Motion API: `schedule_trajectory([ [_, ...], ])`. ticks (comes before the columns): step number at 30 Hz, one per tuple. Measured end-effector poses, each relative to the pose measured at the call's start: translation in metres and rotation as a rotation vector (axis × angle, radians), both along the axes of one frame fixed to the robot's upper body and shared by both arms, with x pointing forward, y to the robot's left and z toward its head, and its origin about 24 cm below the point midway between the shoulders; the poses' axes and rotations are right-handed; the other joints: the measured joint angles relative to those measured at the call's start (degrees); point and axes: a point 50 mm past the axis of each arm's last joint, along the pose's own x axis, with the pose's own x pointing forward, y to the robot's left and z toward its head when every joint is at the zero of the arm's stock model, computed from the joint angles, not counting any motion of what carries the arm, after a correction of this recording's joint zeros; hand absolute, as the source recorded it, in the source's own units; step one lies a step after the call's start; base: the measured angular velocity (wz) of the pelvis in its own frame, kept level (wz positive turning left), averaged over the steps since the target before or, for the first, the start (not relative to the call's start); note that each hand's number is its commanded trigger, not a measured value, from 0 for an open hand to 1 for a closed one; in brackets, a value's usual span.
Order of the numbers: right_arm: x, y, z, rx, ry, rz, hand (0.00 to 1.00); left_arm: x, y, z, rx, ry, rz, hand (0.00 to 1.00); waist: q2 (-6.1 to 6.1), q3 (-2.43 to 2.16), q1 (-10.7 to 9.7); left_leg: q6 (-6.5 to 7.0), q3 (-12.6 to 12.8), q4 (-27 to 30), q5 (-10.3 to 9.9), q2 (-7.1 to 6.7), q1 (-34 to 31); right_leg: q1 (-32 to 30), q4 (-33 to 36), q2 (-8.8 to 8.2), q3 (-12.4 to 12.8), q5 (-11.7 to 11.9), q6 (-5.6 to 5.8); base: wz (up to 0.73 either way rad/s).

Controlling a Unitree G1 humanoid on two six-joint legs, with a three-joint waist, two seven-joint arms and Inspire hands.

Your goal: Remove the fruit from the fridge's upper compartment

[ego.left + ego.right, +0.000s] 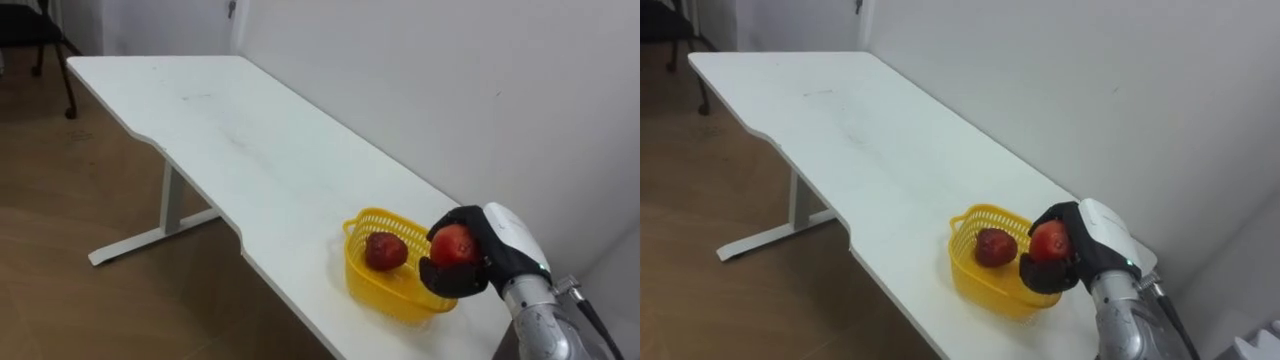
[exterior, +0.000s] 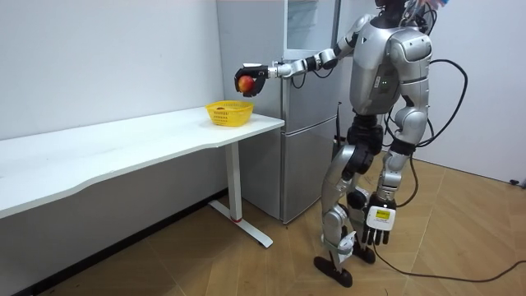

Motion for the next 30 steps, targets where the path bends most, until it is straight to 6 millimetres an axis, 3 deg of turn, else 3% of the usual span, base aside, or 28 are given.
schedule_trajectory([
  [30, 0.0, 0.0068, -0.004, 0.024, 0.002, 0.001, 0.0, 0.001, -0.0017, -0.0005, -0.002, 0.007, -0.017, 0.0, -0.08, -0.03, 0.0, -0.13, -1.0, 0.2, 0.1, -0.51, -0.4, -0.1, 0.0, 0.03, -0.5, 0.0, 0.0, 0.02],
])
